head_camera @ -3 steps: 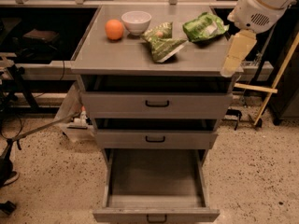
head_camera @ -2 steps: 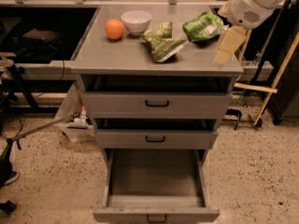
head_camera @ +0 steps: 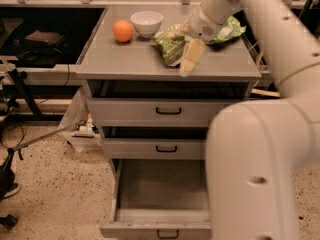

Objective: Place green jalapeno chip bag into bottom drawer

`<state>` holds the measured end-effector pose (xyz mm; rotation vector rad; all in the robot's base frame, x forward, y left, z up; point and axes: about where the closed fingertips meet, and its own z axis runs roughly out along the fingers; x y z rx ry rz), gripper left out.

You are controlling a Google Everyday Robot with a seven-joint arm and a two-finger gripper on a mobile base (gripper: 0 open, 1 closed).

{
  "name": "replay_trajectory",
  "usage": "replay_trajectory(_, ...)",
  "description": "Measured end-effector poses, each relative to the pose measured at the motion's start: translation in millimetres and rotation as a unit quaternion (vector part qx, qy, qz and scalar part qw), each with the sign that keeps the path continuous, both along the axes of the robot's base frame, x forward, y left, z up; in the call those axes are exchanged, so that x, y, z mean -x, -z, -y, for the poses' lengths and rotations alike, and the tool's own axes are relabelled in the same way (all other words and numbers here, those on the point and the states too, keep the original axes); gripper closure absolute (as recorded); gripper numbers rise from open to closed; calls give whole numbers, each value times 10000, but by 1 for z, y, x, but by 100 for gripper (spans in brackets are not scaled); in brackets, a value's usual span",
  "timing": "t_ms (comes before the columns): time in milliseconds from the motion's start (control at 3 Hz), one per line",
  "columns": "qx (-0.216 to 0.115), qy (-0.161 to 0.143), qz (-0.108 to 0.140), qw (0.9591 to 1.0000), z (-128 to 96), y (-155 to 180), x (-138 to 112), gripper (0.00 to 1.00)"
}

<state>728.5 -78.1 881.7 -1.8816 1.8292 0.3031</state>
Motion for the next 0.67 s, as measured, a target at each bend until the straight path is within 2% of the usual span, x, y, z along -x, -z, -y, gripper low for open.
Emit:
replay_trajectory(333, 13, -155, -274, 9995, -46, 46, -34, 0)
replay_trajectory(667, -79, 332, 506, 9981, -58, 8, -75, 0)
